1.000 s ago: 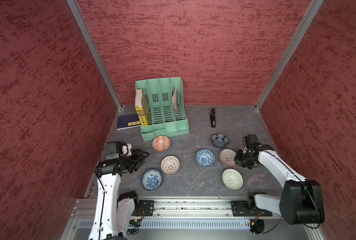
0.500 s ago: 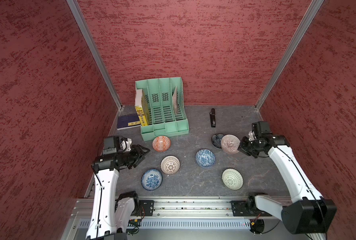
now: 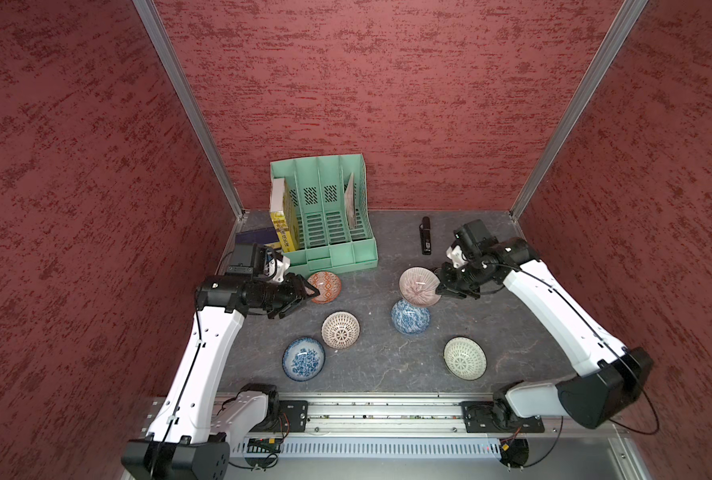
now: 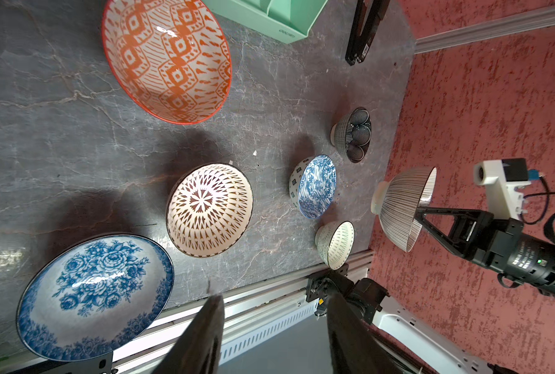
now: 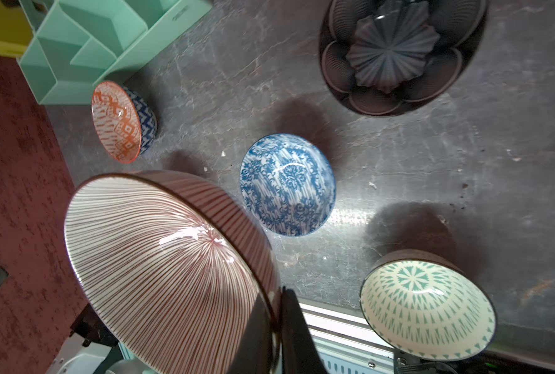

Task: Stack the bowls
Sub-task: Pick up the bowl from the center of the board.

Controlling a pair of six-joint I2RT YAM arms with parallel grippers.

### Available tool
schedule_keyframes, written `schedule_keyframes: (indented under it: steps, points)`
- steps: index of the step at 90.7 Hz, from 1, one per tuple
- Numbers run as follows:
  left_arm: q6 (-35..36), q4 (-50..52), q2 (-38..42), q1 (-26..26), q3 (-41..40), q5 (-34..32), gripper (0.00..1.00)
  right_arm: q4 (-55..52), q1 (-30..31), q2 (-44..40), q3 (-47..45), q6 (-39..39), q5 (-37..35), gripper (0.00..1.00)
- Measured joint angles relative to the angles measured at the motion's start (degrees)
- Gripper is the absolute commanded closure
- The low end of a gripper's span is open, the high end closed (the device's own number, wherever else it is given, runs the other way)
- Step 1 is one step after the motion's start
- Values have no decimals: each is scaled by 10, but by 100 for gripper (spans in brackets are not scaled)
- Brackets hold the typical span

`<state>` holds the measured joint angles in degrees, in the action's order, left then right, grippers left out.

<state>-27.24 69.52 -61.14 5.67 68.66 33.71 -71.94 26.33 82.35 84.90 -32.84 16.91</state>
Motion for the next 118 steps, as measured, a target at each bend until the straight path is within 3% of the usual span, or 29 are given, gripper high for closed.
schedule_keyframes:
  steps: [29,45,62,96,118]
  points:
    - [-3,10,-67,110,71,-46,48,-20,136,109,99,-3,-13,100]
    - [-4,14,-101,159,87,-73,59,-28,180,144,131,-2,-17,100]
    - [-4,21,-139,201,89,-104,68,-34,197,162,153,-1,-20,100]
    - [-6,18,-153,255,89,-123,69,-36,207,177,160,-1,-22,100]
    - [-10,16,-175,275,89,-139,79,-38,209,181,160,-1,-22,100]
